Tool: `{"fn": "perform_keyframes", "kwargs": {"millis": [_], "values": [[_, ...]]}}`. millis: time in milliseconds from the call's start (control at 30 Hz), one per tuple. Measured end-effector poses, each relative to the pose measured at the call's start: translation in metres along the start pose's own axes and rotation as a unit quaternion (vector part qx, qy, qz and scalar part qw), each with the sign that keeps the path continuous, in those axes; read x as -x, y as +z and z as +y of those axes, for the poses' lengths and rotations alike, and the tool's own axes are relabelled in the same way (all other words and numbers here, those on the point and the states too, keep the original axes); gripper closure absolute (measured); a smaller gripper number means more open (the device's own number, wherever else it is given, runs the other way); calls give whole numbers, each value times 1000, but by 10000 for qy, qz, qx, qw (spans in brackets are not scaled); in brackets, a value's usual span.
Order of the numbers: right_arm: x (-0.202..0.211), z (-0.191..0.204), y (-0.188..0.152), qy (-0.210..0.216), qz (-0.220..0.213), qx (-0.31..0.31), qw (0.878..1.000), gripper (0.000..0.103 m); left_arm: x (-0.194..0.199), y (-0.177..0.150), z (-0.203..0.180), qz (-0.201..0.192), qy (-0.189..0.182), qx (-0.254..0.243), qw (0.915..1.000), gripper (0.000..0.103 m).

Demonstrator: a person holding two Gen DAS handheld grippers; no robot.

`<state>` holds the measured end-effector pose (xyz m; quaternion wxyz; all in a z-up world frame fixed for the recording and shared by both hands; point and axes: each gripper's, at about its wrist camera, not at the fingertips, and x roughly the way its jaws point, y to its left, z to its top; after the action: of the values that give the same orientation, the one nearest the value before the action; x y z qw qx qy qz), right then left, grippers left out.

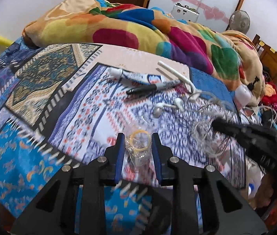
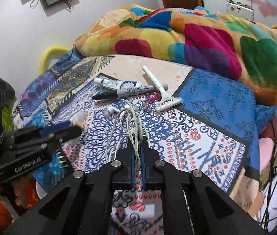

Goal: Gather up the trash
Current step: 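Grasp the clear bag with the left tool while the right tool grasps the white earphone cable, then carry the clear bag and earphone cable with both tools over the white bucket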

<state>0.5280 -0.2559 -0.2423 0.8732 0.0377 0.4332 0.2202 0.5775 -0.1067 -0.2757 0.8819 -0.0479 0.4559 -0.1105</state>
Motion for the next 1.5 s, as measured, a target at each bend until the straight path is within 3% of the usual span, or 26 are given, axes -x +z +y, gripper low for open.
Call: {"fn": "perform_keyframes", "kwargs": {"millis": [367,667,1067,1500], "values": [[51,18,7,-111,-313,38,9994,98,64,-28,1,-208,131,47,9997,77],[108,49,13,-176,-739,248,9968,98,133,-39,2,-646,273,208,9973,77],[162,115,7,20,-1122,694,9913,98,229,-78,23,-1059,708,268,9915,77],[173,197,-24,311,-1099,1307,9848,98,289,-143,80,-1087,1039,756,9857,77]]}}
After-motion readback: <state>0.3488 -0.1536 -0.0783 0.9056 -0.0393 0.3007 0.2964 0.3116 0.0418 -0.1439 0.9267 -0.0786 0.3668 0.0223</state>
